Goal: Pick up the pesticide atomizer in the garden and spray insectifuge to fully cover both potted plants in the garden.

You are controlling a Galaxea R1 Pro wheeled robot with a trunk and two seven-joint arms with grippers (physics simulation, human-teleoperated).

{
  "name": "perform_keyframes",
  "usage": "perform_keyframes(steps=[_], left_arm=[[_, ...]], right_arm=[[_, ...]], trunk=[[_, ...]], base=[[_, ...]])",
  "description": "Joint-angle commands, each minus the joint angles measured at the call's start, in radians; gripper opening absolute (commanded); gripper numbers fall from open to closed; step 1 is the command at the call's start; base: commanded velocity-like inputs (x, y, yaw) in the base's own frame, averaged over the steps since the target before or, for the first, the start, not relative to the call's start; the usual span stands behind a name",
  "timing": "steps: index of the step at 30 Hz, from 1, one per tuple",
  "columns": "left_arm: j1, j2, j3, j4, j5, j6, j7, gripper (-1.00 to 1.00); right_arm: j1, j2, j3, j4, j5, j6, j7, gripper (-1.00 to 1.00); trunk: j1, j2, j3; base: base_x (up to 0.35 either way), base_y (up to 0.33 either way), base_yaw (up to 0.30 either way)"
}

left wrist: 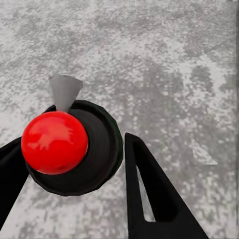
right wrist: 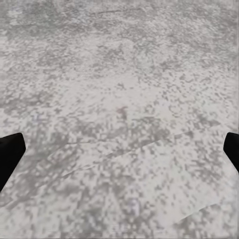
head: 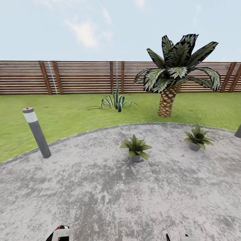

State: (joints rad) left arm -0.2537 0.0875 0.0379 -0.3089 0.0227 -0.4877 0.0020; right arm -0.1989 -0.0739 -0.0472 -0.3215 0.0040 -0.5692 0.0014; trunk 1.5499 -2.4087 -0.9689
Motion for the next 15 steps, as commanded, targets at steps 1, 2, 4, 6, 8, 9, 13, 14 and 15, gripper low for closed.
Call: perform_keyframes(steps=[1, 2, 4, 6, 8, 9, 13, 14, 15], left_arm=[[-0.001, 0.0, 0.0, 0.001, 0.002, -0.003, 0.001, -1.0], [-0.001, 0.0, 0.0, 0.001, 0.002, -0.003, 0.001, -1.0], [-0.001, 0.0, 0.0, 0.001, 0.002, -0.003, 0.001, -1.0], [0.0, 0.0, 0.0, 0.001, 0.002, -0.003, 0.001, -1.0], [0.0, 0.0, 0.0, 0.001, 0.002, -0.003, 0.001, -1.0], [-0.001, 0.0, 0.0, 0.001, 0.002, -0.003, 0.001, -1.0], [-0.001, 0.0, 0.0, 0.001, 0.002, -0.003, 0.001, -1.0], [-0.001, 0.0, 0.0, 0.001, 0.002, -0.003, 0.001, -1.0], [-0.001, 0.0, 0.0, 0.001, 0.002, -0.003, 0.001, -1.0]], right_arm=[[-0.001, 0.0, -0.002, 0.001, 0.001, -0.003, 0.0, 1.0], [-0.001, 0.0, -0.002, 0.001, 0.001, -0.003, 0.0, 1.0], [-0.001, 0.0, -0.002, 0.001, 0.001, -0.003, 0.0, 1.0], [-0.001, 0.0, -0.002, 0.001, 0.001, -0.003, 0.0, 1.0], [-0.001, 0.0, -0.002, 0.001, 0.001, -0.003, 0.0, 1.0], [-0.001, 0.0, -0.002, 0.001, 0.001, -0.003, 0.0, 1.0], [-0.001, 0.0, -0.002, 0.001, 0.001, -0.003, 0.0, 1.0], [-0.001, 0.0, -0.002, 0.001, 0.001, -0.003, 0.0, 1.0], [-0.001, 0.0, -0.002, 0.001, 0.001, -0.003, 0.0, 1.0]], trunk=[[0.0, 0.0, -0.001], [0.0, 0.0, -0.001], [0.0, 0.0, -0.001], [0.0, 0.0, -0.001], [0.0, 0.0, -0.001], [0.0, 0.0, -0.001], [0.0, 0.0, -0.001], [0.0, 0.0, -0.001], [0.0, 0.0, -0.001]], base=[[0.288, -0.152, 0.0], [0.288, -0.153, 0.0], [0.288, -0.153, 0.0], [0.288, -0.153, 0.0], [0.288, -0.154, 0.0], [0.288, -0.154, 0.0], [0.288, -0.154, 0.0], [0.288, -0.156, 0.0], [0.288, -0.157, 0.0]])
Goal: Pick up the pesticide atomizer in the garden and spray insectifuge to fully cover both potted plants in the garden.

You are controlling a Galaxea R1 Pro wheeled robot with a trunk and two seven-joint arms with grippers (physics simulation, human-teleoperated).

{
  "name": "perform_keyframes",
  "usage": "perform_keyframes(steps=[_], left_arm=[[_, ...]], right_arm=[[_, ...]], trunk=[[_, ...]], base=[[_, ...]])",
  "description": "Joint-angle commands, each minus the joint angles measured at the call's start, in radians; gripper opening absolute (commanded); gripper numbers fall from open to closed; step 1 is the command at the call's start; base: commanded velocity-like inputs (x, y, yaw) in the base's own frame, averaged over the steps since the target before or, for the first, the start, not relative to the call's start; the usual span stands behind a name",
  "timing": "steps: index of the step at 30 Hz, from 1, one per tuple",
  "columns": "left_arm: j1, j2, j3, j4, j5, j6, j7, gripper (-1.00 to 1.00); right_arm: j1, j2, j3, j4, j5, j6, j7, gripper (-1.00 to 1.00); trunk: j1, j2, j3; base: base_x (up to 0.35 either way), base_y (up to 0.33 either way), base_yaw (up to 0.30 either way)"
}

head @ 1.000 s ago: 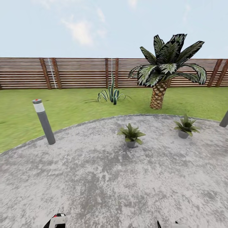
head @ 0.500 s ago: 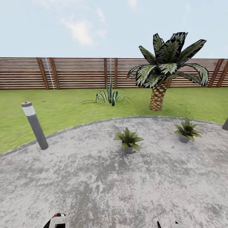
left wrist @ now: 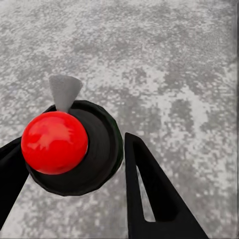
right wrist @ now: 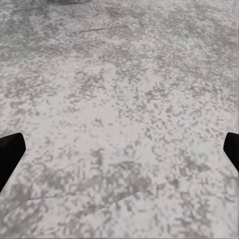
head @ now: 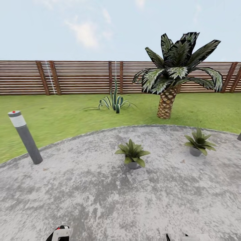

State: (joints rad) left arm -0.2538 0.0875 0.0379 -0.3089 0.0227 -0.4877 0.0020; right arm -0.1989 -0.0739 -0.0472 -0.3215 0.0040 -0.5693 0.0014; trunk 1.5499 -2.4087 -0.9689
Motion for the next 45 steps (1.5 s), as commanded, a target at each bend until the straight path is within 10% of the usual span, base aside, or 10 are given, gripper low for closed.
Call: perform_keyframes(steps=[1, 45], left_arm=[[0.0, 0.0, 0.0, 0.001, 0.002, -0.003, 0.001, -1.0], [0.0, -0.002, 0.0, 0.001, 0.0, -0.003, 0.001, -1.0]], right_arm=[[-0.001, 0.0, -0.002, 0.001, 0.001, -0.003, 0.0, 1.0], [-0.001, 0.002, -0.002, -0.001, 0.001, -0.003, 0.0, 1.0]], trunk=[[0.0, 0.0, -0.001], [0.0, 0.0, -0.001]], base=[[0.288, -0.157, 0.0], [0.245, -0.19, 0.046]])
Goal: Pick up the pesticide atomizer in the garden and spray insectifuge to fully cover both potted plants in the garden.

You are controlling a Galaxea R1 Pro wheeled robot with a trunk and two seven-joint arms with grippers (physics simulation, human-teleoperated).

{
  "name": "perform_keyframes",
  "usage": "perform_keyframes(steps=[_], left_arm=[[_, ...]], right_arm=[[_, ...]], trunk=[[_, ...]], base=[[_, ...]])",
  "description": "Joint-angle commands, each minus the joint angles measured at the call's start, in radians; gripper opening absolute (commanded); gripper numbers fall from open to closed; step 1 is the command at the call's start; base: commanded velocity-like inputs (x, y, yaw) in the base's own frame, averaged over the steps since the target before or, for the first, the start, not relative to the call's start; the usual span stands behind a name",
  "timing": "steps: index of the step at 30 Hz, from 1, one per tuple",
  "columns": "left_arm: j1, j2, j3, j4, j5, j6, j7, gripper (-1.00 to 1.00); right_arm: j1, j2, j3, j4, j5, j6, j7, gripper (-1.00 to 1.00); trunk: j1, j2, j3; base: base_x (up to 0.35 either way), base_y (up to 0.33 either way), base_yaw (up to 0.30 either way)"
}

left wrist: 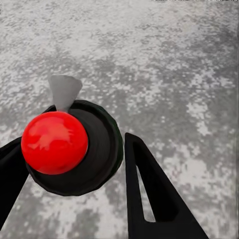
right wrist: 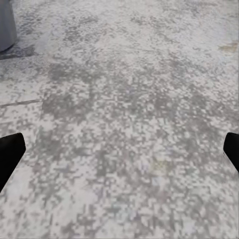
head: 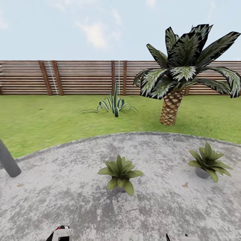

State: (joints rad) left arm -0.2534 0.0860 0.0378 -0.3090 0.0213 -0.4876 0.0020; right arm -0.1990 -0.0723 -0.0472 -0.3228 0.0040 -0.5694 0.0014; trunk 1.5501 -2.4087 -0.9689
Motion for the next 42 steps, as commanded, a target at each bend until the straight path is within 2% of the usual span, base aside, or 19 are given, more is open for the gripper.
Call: perform_keyframes(steps=[1, 13, 37, 42], left_arm=[[-0.001, 0.0, 0.001, 0.001, 0.002, -0.003, 0.001, -1.0], [-0.001, 0.0, 0.001, 0.001, 0.002, -0.003, 0.001, -1.0], [-0.001, 0.001, 0.001, 0.001, 0.003, -0.003, 0.001, -1.0], [0.0, 0.001, 0.001, 0.001, 0.004, -0.003, 0.001, -1.0]], right_arm=[[0.0, 0.0, -0.002, 0.001, 0.001, -0.003, 0.0, 1.0], [0.0, 0.0, -0.002, 0.001, 0.001, -0.003, 0.0, 1.0], [0.0, 0.0, -0.002, 0.001, 0.001, -0.003, 0.0, 1.0], [0.0, 0.001, -0.002, 0.002, 0.001, -0.004, 0.0, 1.0]], trunk=[[0.0, 0.0, -0.001], [0.0, 0.0, 0.004], [0.0, 0.0, 0.004], [0.0, 0.0, 0.004]], base=[[0.158, -0.243, 0.187], [0.129, -0.255, 0.18], [0.04, -0.271, 0.009], [0.114, -0.194, 0.202]])
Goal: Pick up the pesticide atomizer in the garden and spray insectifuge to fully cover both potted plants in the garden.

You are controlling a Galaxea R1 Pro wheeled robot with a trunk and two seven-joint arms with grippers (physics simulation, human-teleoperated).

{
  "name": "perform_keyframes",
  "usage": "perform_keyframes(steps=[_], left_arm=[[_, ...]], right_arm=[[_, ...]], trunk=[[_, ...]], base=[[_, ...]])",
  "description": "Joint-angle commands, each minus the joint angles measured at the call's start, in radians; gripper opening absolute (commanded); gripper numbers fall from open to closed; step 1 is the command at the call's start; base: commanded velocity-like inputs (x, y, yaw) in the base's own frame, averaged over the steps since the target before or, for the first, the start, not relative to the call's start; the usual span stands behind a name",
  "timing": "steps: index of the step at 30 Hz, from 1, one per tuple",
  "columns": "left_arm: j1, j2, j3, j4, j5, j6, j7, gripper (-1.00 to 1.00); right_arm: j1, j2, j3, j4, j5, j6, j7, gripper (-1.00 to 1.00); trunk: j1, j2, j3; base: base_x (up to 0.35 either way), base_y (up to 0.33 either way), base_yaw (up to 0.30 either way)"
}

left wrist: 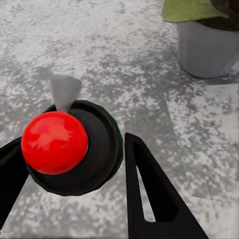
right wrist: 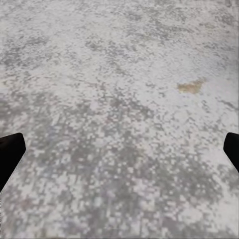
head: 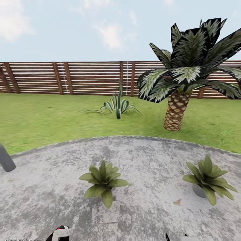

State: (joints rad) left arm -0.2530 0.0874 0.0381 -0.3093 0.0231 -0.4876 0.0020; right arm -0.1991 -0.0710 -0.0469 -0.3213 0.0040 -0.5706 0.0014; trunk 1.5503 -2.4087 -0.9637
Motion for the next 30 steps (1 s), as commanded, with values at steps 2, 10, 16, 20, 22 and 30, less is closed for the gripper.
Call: perform_keyframes(steps=[2, 10, 16, 20, 22, 30], left_arm=[[0.0, 0.001, 0.001, 0.002, 0.001, -0.003, 0.001, -1.0], [0.0, 0.004, 0.0, 0.002, -0.007, -0.003, -0.006, -1.0], [-0.001, 0.003, -0.016, -0.001, -0.033, -0.002, -0.042, -1.0], [-0.004, 0.002, -0.016, -0.003, -0.082, 0.005, -0.145, -1.0], [-0.005, 0.003, -0.015, -0.007, -0.093, 0.006, -0.18, -1.0], [-0.014, 0.025, -0.02, -0.013, -0.2, 0.009, -0.227, -1.0]], right_arm=[[0.0, 0.0, -0.002, 0.001, 0.001, -0.003, -0.001, 1.0], [0.0, 0.002, -0.002, 0.016, 0.0, -0.002, -0.001, 1.0], [0.0, 0.001, 0.044, 0.022, 0.018, 0.001, 0.004, 1.0], [0.0, 0.0, 0.101, 0.021, 0.049, 0.003, 0.005, 1.0], [0.0, 0.0, 0.11, 0.018, 0.055, 0.003, 0.005, 1.0], [-0.002, -0.005, 0.117, -0.052, 0.092, 0.004, 0.007, 1.0]], trunk=[[0.0, 0.0, -0.001], [0.0, 0.0, -0.001], [0.0, 0.0, -0.001], [0.0, 0.0, -0.001], [0.0, 0.0, -0.001], [0.0, 0.0, -0.001]], base=[[0.03, -0.048, 0.264], [0.006, -0.01, 0.248], [0.0, 0.0, 0.034], [-0.1, 0.0, 0.003], [-0.219, 0.0, 0.001], [-0.042, 0.0, 0.0]])
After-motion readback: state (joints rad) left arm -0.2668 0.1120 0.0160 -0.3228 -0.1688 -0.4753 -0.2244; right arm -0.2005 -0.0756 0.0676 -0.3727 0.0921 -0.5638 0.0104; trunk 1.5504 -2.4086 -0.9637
